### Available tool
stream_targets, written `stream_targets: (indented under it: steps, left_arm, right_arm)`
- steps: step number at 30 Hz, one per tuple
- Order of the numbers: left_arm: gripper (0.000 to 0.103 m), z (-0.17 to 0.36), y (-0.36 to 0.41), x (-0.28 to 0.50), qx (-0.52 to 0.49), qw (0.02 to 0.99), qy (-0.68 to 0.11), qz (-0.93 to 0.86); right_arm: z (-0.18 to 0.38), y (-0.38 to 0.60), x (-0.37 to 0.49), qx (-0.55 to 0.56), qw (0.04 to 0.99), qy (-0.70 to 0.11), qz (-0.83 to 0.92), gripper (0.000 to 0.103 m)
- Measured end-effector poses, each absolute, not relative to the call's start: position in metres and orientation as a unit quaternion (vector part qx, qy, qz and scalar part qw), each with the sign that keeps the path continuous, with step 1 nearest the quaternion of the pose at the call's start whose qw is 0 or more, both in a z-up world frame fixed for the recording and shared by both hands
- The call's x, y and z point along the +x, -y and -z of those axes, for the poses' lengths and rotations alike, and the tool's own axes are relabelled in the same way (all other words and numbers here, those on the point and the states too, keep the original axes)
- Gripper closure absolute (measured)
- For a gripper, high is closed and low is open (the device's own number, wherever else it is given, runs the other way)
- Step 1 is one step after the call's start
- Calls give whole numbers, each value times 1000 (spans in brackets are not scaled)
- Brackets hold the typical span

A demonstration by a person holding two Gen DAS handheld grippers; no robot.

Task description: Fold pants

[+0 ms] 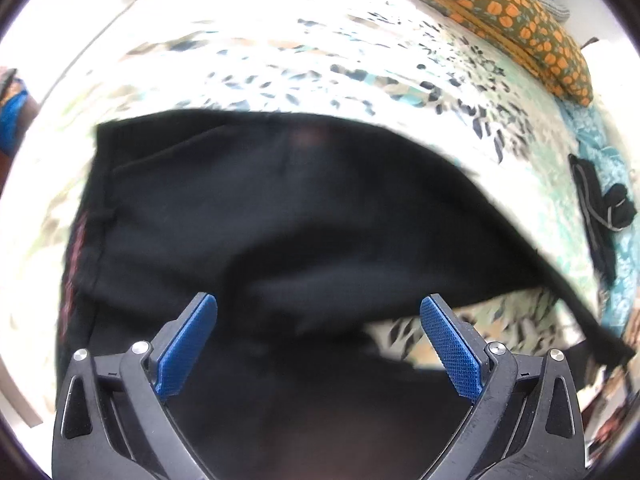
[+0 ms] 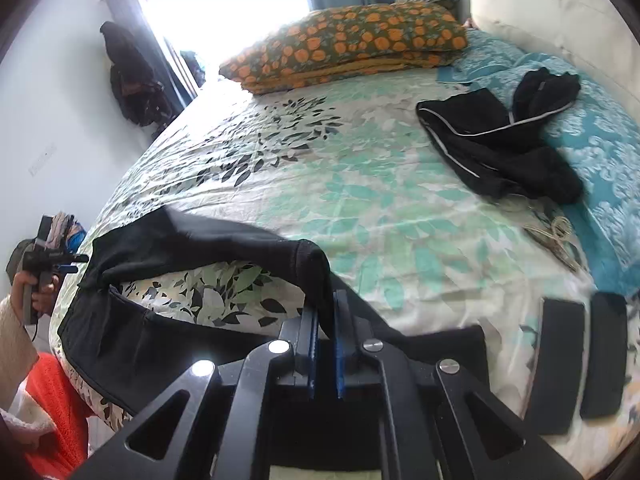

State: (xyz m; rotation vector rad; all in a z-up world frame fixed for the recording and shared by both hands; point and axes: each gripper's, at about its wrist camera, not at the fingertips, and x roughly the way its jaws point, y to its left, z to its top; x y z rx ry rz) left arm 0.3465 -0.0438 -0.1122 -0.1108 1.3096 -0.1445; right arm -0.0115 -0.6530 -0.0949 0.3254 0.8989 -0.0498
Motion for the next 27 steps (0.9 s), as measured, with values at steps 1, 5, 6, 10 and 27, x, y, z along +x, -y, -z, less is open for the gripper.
stream_targets:
  steps: [1,5,6,10,27]
  left_arm:
    - [1,114,47,356,-59,786,-611,75]
    - [1,132,60,388,-105,756,-637,108]
    - [1,137,62,393,-113,750,-643,108]
    - [1,152,67,409,-139,736,-656,84]
    - [94,192,92,458,-232,697,-676,62]
  right_arm:
    - [92,654,-18,159,888,-429,28,96]
    - [89,653,-38,178,886,-427,33,96]
    - [87,651,-40,174,888,-424,34,96]
    - [74,646,-45,170,897,-406,36,96]
    - [38,643,-66,165,923,-345,46,96]
